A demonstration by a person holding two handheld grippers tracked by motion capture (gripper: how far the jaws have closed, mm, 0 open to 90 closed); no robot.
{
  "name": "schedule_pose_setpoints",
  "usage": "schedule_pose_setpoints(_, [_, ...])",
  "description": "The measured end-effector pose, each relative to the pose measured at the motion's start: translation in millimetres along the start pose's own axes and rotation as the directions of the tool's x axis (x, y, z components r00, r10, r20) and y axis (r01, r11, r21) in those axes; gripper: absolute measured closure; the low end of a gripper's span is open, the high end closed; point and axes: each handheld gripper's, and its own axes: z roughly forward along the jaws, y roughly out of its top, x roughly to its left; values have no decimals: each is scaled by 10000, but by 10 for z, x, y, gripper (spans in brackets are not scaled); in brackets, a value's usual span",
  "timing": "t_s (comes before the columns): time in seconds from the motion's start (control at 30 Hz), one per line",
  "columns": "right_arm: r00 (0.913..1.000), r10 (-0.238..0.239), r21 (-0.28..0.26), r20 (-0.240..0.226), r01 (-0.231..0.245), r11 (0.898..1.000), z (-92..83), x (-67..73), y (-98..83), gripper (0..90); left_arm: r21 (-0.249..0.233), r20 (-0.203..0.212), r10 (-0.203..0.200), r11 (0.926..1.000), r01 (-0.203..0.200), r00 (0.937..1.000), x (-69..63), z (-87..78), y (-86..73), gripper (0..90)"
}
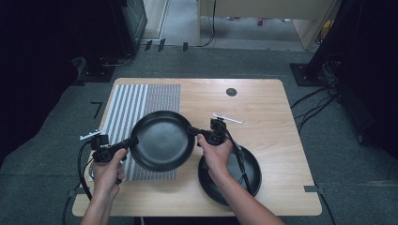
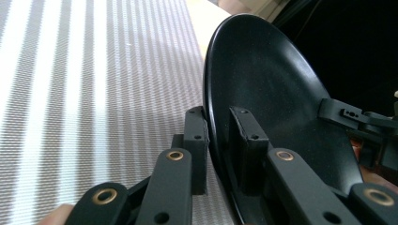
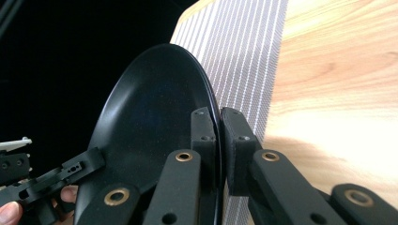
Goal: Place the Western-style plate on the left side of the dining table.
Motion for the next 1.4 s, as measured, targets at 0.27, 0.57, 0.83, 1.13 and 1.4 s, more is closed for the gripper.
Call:
schedule_pose_setpoints(0.27, [9997, -74, 324, 214, 67, 9995, 400, 112, 61, 848, 6, -400, -355, 9994, 355, 9986, 302, 5, 164, 783])
schedule_pose_setpoints(0.57, [9976, 238, 672, 654, -282, 9973, 794, 88, 131, 842, 275, -847, -774, 9964, 800, 9934, 599, 169, 314, 782])
schedule_pose_setpoints(0.83, [9943, 649, 722, 848, -711, 9949, 1123, 29, 163, 840, 353, -971, -1195, 9917, 1234, 9881, 871, 316, 489, 794])
schedule_pose_setpoints(1.13, [9885, 903, 387, 1217, -956, 9947, 1434, -6, 216, 833, 437, -1080, -1699, 9835, 1754, 9795, 1126, 498, 622, 796])
schedule_pose_setpoints(1.4, [9835, 936, 286, 1545, -992, 9947, 1585, -48, 269, 831, 449, -1440, -1665, 9836, 1746, 9755, 1160, 613, 686, 788])
